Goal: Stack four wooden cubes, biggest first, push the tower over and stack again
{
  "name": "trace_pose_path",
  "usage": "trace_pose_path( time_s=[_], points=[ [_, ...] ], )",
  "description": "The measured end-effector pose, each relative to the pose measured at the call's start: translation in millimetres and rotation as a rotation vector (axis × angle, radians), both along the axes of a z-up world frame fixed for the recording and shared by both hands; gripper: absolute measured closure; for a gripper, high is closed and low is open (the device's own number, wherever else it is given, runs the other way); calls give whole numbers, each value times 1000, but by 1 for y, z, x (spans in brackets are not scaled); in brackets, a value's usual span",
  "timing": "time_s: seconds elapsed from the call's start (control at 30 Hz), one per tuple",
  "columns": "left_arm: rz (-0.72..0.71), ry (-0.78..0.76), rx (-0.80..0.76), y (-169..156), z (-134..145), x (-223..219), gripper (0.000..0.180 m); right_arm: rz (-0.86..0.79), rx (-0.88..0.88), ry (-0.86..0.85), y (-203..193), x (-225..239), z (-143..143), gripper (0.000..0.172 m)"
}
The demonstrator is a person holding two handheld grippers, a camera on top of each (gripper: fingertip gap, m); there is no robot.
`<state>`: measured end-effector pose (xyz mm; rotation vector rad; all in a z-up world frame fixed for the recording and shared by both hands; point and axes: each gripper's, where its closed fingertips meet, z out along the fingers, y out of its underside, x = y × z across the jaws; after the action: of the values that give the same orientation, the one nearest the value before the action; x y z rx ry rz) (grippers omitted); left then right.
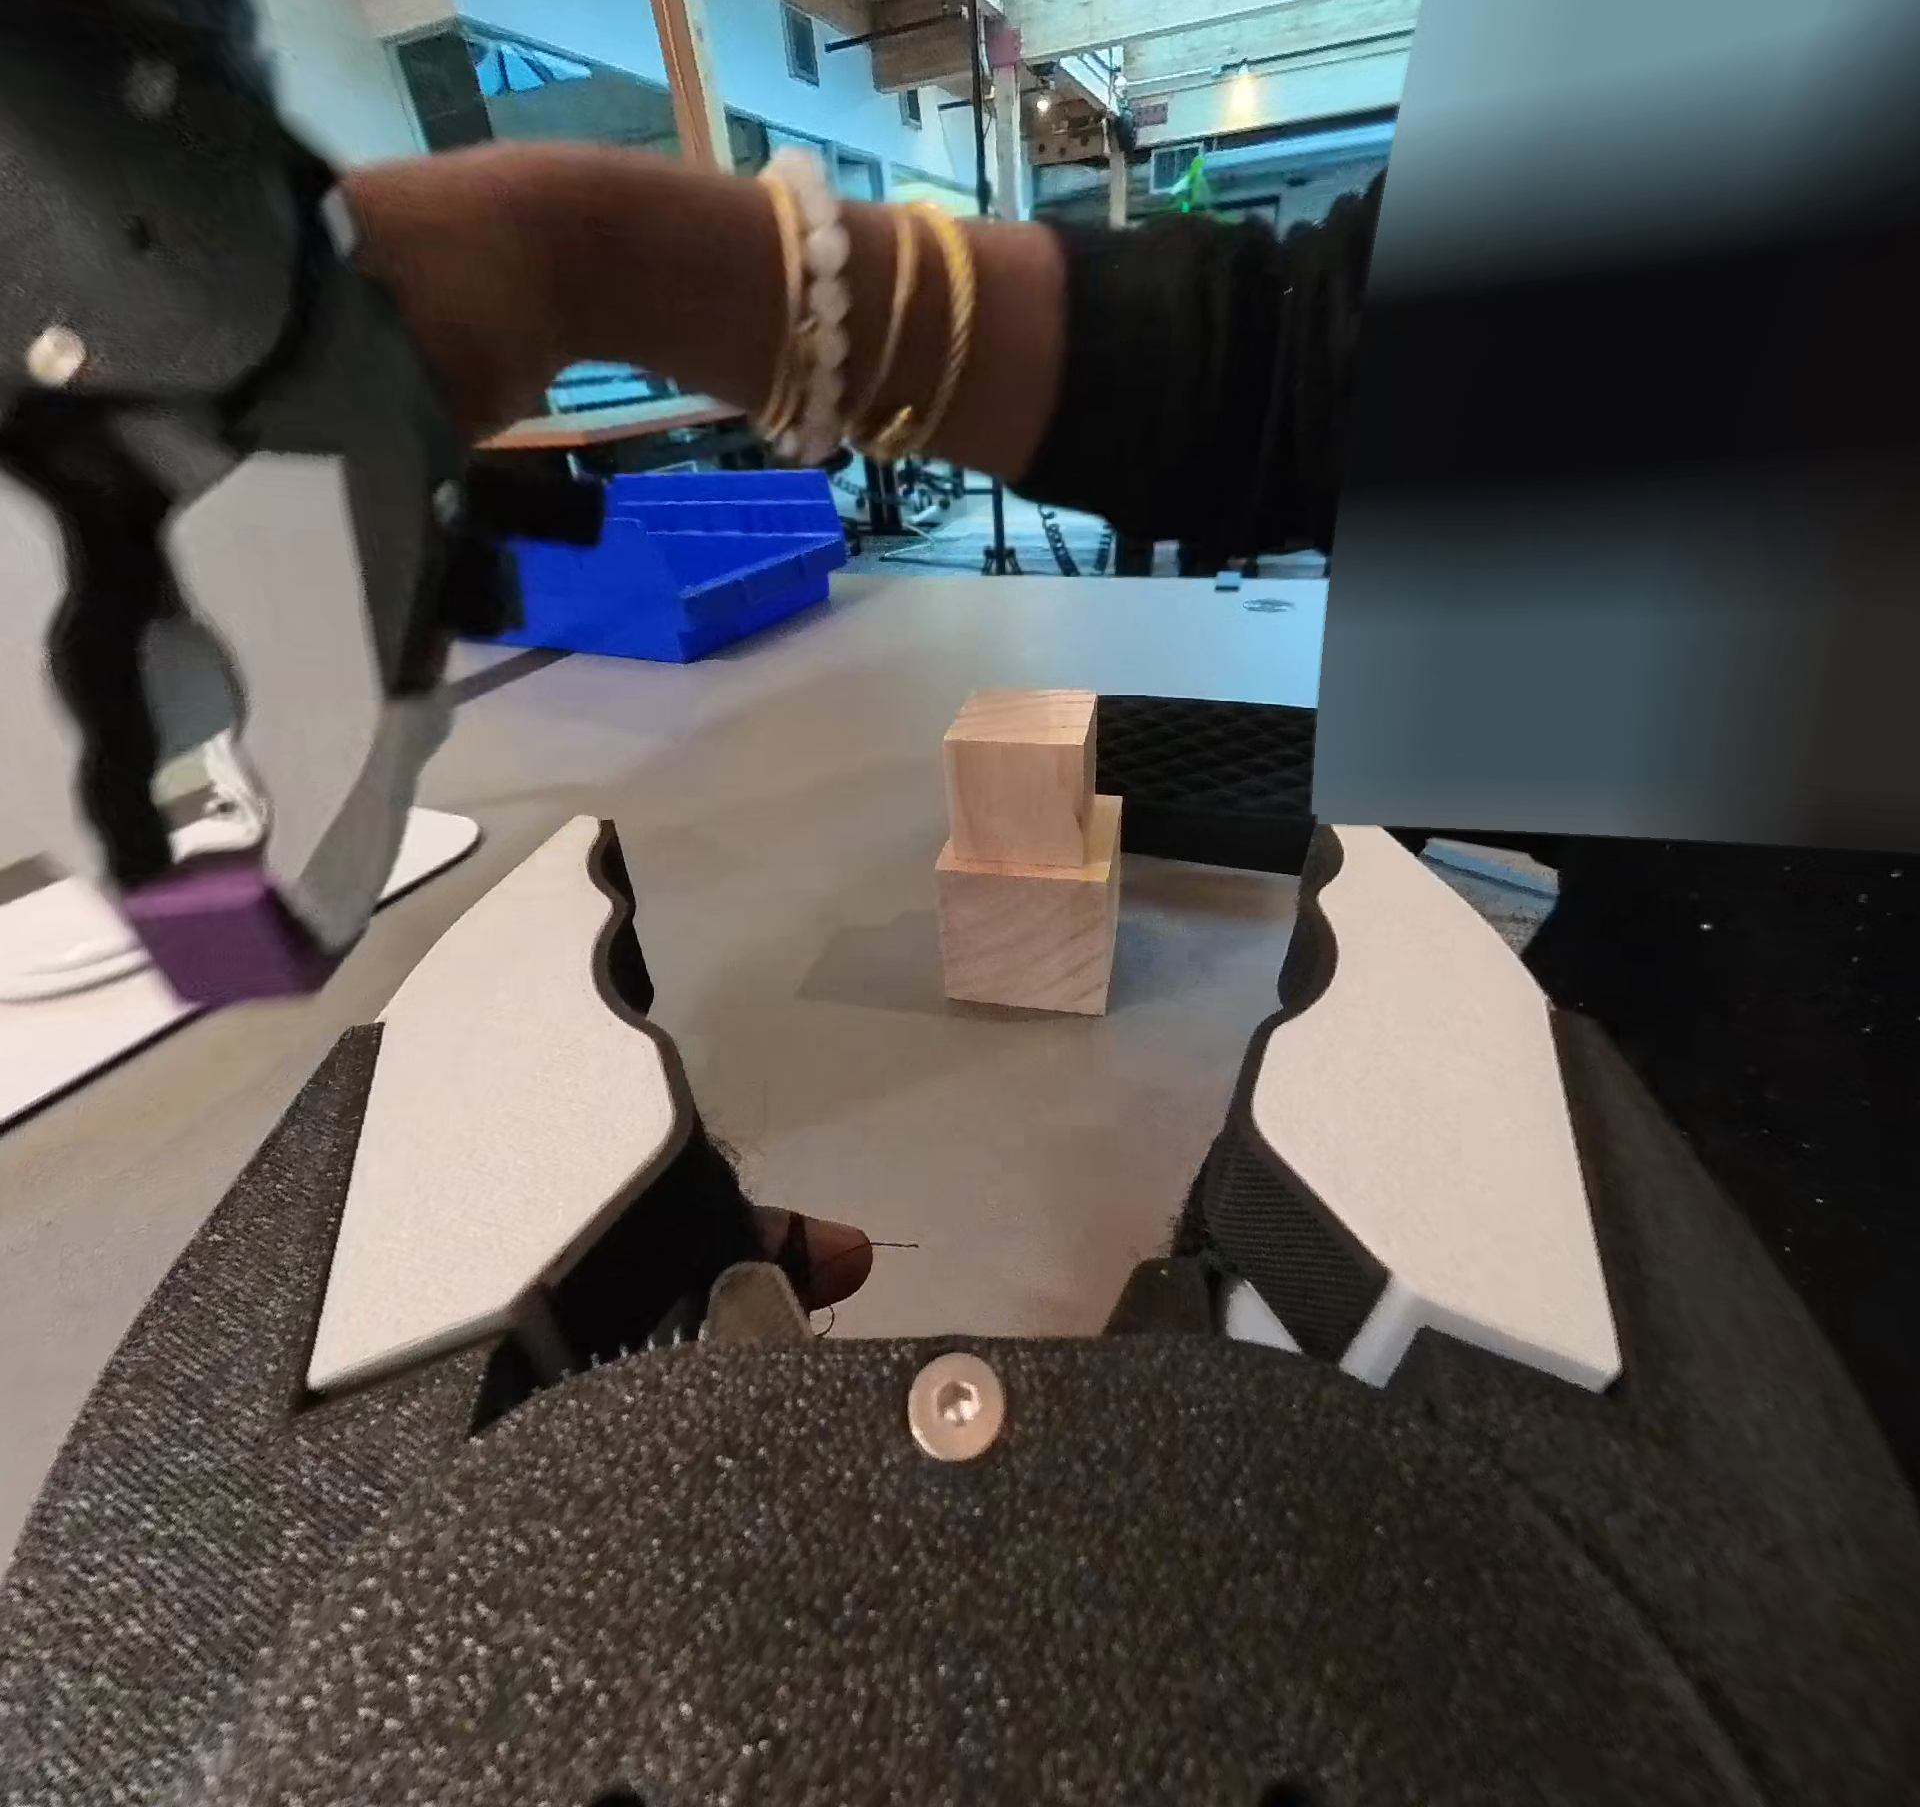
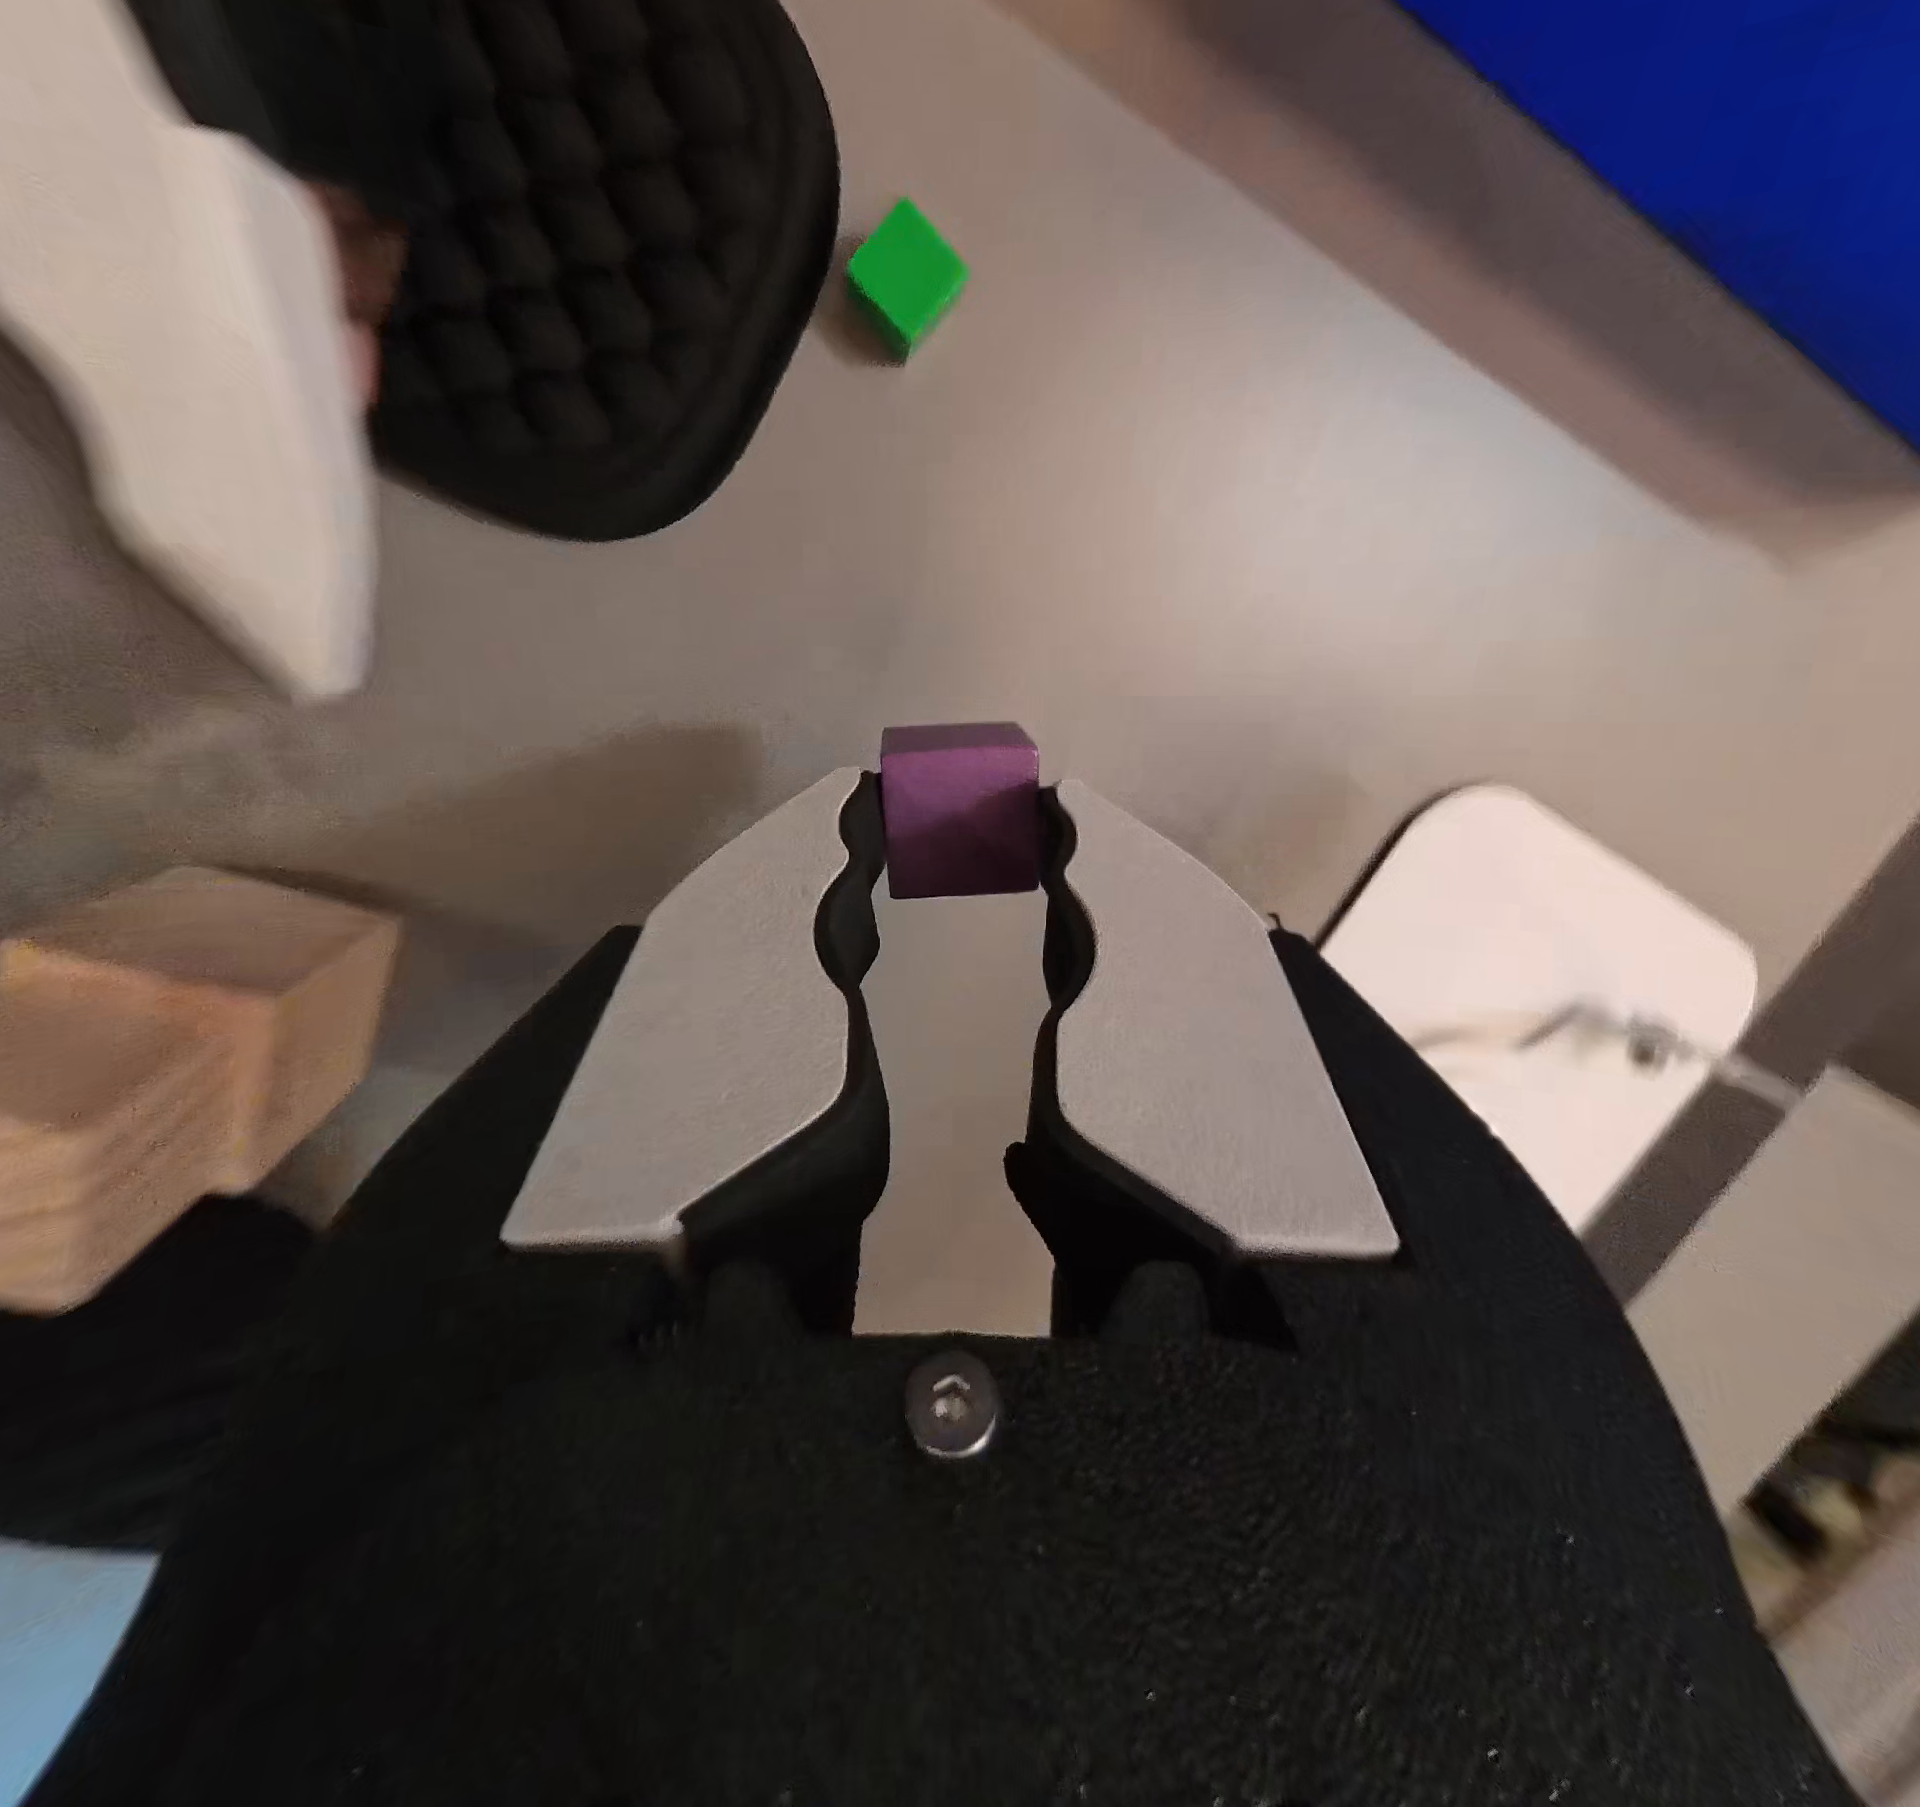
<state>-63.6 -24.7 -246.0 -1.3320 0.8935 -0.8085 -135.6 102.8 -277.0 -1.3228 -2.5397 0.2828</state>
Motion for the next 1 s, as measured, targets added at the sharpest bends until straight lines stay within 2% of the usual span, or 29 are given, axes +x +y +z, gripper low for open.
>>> trace_pose_path(
  time_s=[0.2,0.4,0.67,1.0],
  points=[
    [6,8,4,0,-1,0,61,-211,-76,15,-41,73,45,144],
    [10,17,5,0,-2,1,61,-369,-52,-65,-78,137,38,144],
    [12,23,10,0,-2,2,61,-394,-50,-77,-103,148,19,144],
    [9,19,12,-1,-2,1,61,-415,-60,-89,-105,150,12,144]
  ],
)
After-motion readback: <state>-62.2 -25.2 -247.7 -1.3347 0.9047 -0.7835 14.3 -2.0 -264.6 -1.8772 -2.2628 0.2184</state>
